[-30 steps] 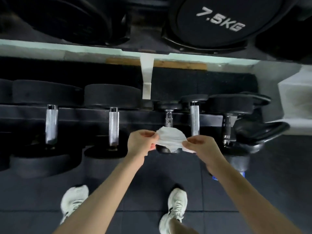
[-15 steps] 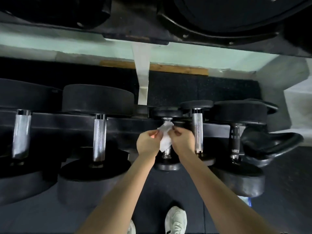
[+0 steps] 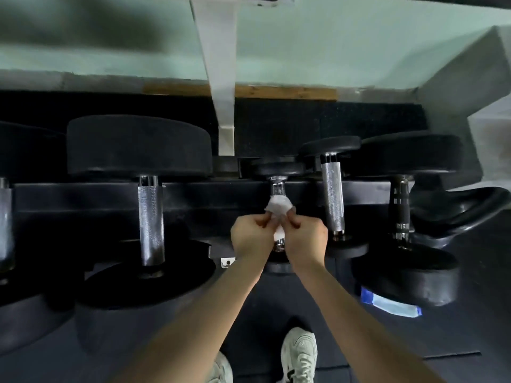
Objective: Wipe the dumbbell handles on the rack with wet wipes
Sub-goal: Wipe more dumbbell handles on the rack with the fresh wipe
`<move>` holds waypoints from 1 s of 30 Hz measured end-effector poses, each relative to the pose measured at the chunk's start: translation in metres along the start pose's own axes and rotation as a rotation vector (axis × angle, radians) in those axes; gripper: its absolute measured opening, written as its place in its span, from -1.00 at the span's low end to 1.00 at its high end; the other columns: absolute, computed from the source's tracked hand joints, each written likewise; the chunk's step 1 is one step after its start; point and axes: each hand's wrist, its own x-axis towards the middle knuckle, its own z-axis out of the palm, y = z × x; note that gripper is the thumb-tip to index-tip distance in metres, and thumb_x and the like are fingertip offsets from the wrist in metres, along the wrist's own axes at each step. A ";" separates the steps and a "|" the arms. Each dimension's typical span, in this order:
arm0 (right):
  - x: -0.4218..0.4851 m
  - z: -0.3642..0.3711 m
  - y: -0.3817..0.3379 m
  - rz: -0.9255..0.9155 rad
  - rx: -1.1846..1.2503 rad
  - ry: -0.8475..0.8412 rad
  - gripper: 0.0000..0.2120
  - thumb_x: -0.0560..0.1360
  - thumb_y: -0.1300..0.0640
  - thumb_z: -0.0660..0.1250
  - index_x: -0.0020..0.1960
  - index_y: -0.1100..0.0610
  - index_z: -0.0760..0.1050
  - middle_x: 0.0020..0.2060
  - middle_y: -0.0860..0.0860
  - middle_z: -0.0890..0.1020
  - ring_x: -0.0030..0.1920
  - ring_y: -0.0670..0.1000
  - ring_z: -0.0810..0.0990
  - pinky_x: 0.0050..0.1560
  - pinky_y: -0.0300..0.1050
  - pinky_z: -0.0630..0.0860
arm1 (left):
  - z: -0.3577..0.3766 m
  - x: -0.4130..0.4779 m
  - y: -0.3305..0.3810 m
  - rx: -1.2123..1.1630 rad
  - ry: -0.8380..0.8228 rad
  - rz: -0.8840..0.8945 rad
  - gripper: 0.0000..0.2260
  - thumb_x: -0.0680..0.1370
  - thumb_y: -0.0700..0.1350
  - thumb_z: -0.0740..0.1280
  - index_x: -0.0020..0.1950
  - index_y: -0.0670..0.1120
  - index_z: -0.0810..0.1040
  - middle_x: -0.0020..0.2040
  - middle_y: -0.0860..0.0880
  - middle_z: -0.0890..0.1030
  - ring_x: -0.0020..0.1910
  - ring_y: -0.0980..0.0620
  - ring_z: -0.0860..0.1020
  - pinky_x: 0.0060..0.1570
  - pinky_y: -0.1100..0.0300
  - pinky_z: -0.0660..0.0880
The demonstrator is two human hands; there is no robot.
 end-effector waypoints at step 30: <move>0.035 0.013 -0.004 -0.483 -0.417 0.137 -0.64 0.51 -0.09 0.26 -0.01 0.22 0.54 -0.12 0.13 0.64 -0.06 0.15 0.61 -0.16 -0.11 0.40 | -0.048 0.040 0.080 0.714 0.196 0.847 -0.81 0.50 0.03 0.37 -0.02 -0.05 0.64 -0.12 0.11 0.60 -0.10 0.13 0.55 -0.08 0.28 0.40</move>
